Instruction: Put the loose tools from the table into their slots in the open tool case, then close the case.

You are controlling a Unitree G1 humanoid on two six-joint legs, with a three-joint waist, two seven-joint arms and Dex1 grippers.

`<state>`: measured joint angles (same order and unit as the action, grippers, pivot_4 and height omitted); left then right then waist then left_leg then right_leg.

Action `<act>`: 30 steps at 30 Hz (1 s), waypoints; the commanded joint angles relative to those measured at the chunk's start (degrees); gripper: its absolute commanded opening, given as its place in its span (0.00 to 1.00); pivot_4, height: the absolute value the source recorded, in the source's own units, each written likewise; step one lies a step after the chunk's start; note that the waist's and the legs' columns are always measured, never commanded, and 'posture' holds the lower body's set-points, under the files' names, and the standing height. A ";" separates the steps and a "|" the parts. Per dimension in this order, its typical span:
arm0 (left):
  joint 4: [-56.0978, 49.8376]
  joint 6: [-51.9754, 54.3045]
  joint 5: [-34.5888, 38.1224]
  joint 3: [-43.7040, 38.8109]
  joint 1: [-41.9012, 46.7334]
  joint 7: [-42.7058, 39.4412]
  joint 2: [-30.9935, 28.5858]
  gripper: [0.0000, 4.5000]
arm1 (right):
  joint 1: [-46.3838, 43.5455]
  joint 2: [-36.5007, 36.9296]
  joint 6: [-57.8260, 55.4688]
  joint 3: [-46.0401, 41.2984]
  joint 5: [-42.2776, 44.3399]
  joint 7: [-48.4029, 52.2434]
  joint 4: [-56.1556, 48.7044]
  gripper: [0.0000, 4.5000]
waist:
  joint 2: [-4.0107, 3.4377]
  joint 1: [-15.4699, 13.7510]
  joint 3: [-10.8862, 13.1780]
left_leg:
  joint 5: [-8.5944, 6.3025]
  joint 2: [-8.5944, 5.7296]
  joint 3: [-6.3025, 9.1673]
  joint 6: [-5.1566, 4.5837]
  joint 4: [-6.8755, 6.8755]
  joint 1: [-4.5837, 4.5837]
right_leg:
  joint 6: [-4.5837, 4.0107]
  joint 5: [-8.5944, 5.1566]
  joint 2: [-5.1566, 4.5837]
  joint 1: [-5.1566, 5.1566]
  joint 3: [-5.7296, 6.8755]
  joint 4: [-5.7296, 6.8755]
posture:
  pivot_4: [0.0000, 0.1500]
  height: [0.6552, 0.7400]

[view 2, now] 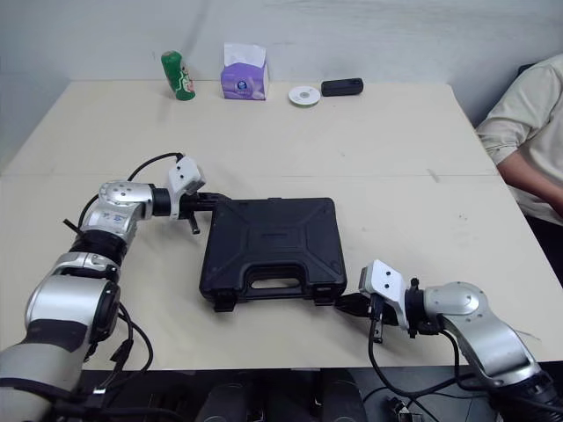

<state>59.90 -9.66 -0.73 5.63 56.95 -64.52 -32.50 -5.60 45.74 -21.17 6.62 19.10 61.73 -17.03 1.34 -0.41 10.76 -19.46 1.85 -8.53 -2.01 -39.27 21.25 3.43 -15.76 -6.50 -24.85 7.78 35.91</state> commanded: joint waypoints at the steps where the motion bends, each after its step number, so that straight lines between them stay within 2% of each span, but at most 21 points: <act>1: -6.15 -0.36 0.57 1.60 -3.52 -6.75 -0.07 0.01 | -2.53 -0.91 2.47 -0.38 -0.68 -0.40 -0.53 0.00 | 0.00 0.33 0.00 | 0.01 -0.03 0.00 -0.01 0.00 0.00 | 0.00 0.00 -0.02 0.00 0.00 0.02 | 1.00 0.90; 6: -20.17 6.01 3.67 0.99 -10.96 -12.22 -3.57 0.01 | -5.20 -0.99 5.35 0.66 -4.65 -1.10 3.77 0.00 | 0.00 0.72 0.00 | 0.00 0.00 0.06 -0.01 -0.04 0.01 | 0.00 0.00 -0.03 0.05 -0.08 0.01 | 1.00 0.90; 12: -31.79 12.32 6.24 -0.39 -17.39 -12.34 -6.37 0.01 | -4.58 0.01 6.68 -0.38 -6.07 -0.98 5.94 0.00 | 0.00 0.62 0.00 | 0.02 0.01 0.08 0.00 -0.05 -0.02 | 0.00 0.00 -0.04 0.12 -0.15 0.03 | 1.00 0.90; 18: -38.73 17.90 8.60 -2.00 -19.23 -11.93 -9.32 0.01 | 0.93 3.03 5.10 -6.14 -4.27 -1.43 2.81 0.00 | 0.00 0.11 0.00 | 0.00 -0.02 0.15 -0.02 -0.06 0.00 | 0.00 0.00 -0.08 0.17 -0.09 -0.01 | 1.00 0.90; 23: -46.24 31.33 16.09 -4.76 -15.67 -14.16 -11.46 0.01 | 7.99 4.65 1.92 -14.94 -1.53 -3.78 -1.69 0.00 | 0.00 0.05 0.00 | 0.00 -0.02 0.17 -0.03 -0.07 -0.02 | 0.00 0.00 -0.07 0.22 -0.09 -0.01 | 1.00 0.90; 27: -49.95 39.21 21.74 -3.57 -7.68 -10.08 -2.73 0.01 | 10.67 2.37 -2.05 -19.67 1.30 -7.60 -4.84 0.00 | 0.01 -0.79 0.00 | 0.02 -0.04 0.20 -0.04 -0.14 -0.03 | 0.02 0.01 -0.05 0.28 -0.09 0.02 | 1.00 0.90; 30: -47.34 36.35 19.31 0.14 -4.00 -8.41 3.38 0.01 | 9.71 0.95 -3.96 -19.30 1.82 -9.98 -5.84 0.00 | -0.01 -0.90 -0.01 | 0.00 -0.05 0.19 -0.07 -0.25 -0.05 | 0.09 0.05 0.00 0.33 -0.15 0.01 | 1.00 0.90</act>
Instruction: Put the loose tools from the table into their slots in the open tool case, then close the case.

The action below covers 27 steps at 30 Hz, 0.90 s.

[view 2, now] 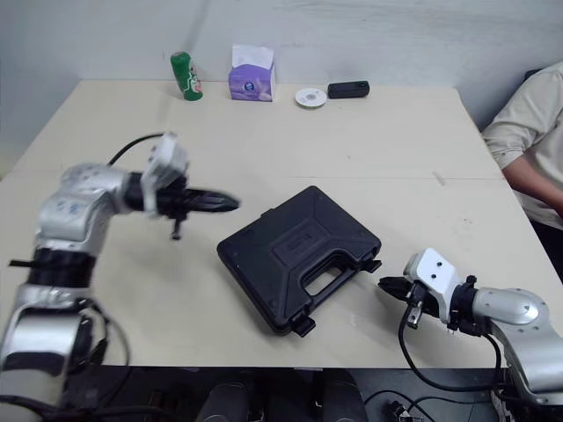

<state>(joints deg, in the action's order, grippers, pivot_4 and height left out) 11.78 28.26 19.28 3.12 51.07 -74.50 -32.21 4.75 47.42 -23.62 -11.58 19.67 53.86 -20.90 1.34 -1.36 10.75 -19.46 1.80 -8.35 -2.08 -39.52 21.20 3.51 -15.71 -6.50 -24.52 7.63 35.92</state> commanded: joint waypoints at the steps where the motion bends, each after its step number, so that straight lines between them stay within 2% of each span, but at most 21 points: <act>1: 3.21 -3.82 -2.04 4.28 3.49 2.27 5.85 0.01 | -1.28 -1.33 -1.92 -0.53 1.14 -2.90 -2.09 0.00 | 0.00 0.14 0.00 | 0.00 0.00 -0.02 0.00 0.00 0.00 | 0.00 0.00 0.01 -0.01 -0.01 0.00 | 1.00 0.90; 4: 11.37 -9.33 -5.14 7.42 7.72 4.50 12.84 0.01 | -2.93 -2.47 -2.71 1.11 0.62 -4.41 -2.04 0.00 | 0.00 0.18 0.00 | 0.01 0.01 -0.07 0.01 -0.03 0.00 | 0.00 0.00 0.19 -0.04 -0.04 0.02 | 1.00 0.90; 8: 21.25 -17.34 -11.01 13.32 11.22 4.61 19.32 0.01 | -3.70 -3.37 -3.09 2.46 0.29 -5.60 -2.46 0.00 | 0.00 0.10 0.00 | 0.00 0.01 -0.06 0.01 -0.07 0.02 | 0.00 0.00 0.17 -0.06 -0.05 -0.05 | 1.00 0.90; 13: 30.88 -24.89 -15.24 16.64 13.74 3.54 24.46 0.01 | -2.85 -3.66 -3.06 3.04 0.34 -6.71 -3.86 0.00 | 0.00 0.14 0.00 | -0.01 0.00 -0.06 -0.02 -0.07 0.04 | 0.00 0.00 0.13 -0.07 -0.02 -0.12 | 1.00 0.90; 19: 38.35 -30.51 -19.97 18.94 15.06 3.95 27.05 0.01 | -1.79 -3.75 -3.38 2.82 0.73 -8.01 -5.40 0.00 | -0.01 0.05 -0.01 | -0.03 0.01 -0.03 -0.06 -0.09 0.04 | -0.01 0.00 -0.03 -0.08 -0.01 -0.21 | 1.00 0.90; 27: 43.20 -42.66 -31.04 26.73 12.48 6.49 25.10 0.01 | -2.83 -3.72 -4.00 2.21 1.41 -9.24 -6.87 0.00 | 0.04 0.06 -0.21 | -0.08 0.02 0.01 -0.14 -0.13 -0.04 | -0.01 0.00 -0.09 0.02 0.00 -0.24 | 1.00 0.90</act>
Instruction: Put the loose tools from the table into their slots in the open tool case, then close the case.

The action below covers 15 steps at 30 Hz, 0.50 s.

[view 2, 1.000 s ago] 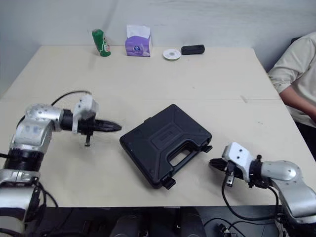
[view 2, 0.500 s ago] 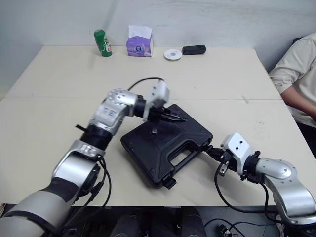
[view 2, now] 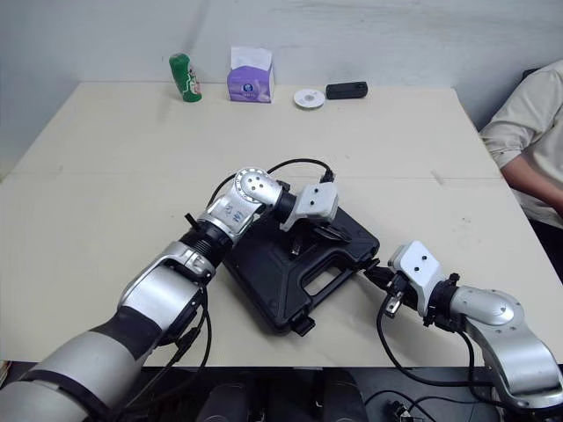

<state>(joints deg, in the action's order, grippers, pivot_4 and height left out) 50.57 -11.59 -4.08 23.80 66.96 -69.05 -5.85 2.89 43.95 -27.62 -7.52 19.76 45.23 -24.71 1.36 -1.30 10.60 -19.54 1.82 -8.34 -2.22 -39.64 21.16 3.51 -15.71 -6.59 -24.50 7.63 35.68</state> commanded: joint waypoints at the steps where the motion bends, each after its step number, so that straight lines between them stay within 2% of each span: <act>1: 4.77 -3.64 -8.58 6.43 -3.61 1.78 -1.32 0.01 | -1.09 -0.25 -0.04 -1.84 1.40 -0.70 -3.20 0.00 | 0.04 -0.01 -0.18 | 0.00 0.01 0.00 0.00 0.00 -0.01 | 0.00 0.00 0.00 0.01 0.00 -0.01 | 1.00 0.90; 15: 6.44 -5.57 -10.38 6.82 -4.86 3.75 -0.88 0.01 | -7.31 -2.13 -1.34 -1.24 3.38 -1.59 -3.49 0.00 | 0.33 1.43 -1.25 | -0.09 0.08 0.02 -0.12 -0.05 -0.15 | -0.01 0.00 -0.02 0.13 -0.04 0.00 | 1.00 0.90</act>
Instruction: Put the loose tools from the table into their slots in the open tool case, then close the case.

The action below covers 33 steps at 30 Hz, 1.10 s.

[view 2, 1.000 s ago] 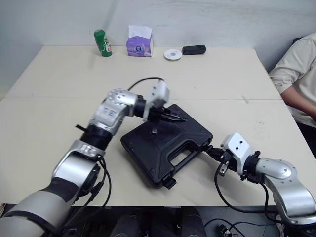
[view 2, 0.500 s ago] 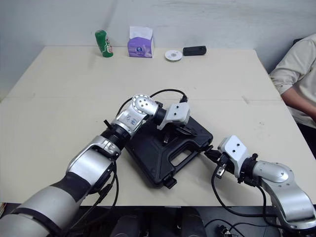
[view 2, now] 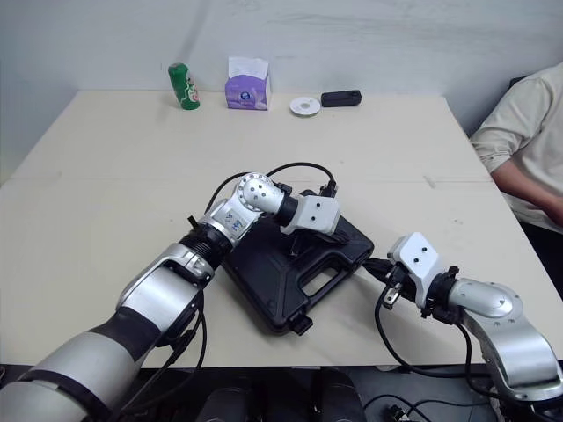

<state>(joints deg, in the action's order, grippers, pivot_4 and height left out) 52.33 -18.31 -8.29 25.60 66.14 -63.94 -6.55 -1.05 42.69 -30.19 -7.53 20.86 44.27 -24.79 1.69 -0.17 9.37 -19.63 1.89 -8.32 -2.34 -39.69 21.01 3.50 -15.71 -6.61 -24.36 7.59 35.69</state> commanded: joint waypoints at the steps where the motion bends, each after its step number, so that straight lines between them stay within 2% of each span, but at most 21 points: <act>1: 4.58 1.10 -6.10 5.01 -4.17 -1.45 -0.21 0.01 | -3.68 -1.04 1.11 -0.93 2.23 -0.54 -3.37 0.00 | -0.01 0.44 -0.06 | -0.10 0.01 0.00 -0.17 0.00 -0.03 | 0.00 0.00 0.00 0.00 -0.02 0.02 | 1.00 0.90; 9: 4.48 1.38 -5.62 4.39 -4.23 -1.38 0.10 0.01 | -4.26 -0.67 1.31 1.10 0.83 -0.28 -2.66 0.00 | -0.10 0.01 -0.17 | -0.09 0.00 0.04 -0.04 0.00 -0.02 | -0.07 -0.04 -0.02 0.04 0.06 -0.02 | 1.00 0.90; 18: 4.28 1.75 -5.04 3.78 -4.32 -1.59 -0.15 0.01 | 2.61 2.92 -1.54 -5.78 3.78 1.31 -6.10 0.00 | -0.07 -0.26 -0.19 | -0.17 0.01 0.06 -0.16 -0.02 -0.03 | -0.05 -0.03 -0.03 0.08 0.07 -0.06 | 1.00 0.90; 33: 3.18 1.98 -4.92 3.81 -4.09 -1.53 0.64 0.01 | 0.28 0.61 0.22 0.06 0.55 -0.29 -2.98 0.00 | -0.10 -0.16 -0.23 | -0.30 0.04 0.07 -0.34 -0.02 -0.07 | -0.05 -0.03 -0.03 0.11 0.06 -0.09 | 1.00 0.90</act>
<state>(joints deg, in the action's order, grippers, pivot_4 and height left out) 52.26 -18.30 -8.35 25.34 65.53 -63.83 -6.05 0.29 43.61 -31.17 -7.56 21.49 44.15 -27.20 1.59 -0.33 9.14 -19.94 1.93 -8.25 -2.68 -39.70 20.94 3.45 -15.74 -6.64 -24.25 7.66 35.60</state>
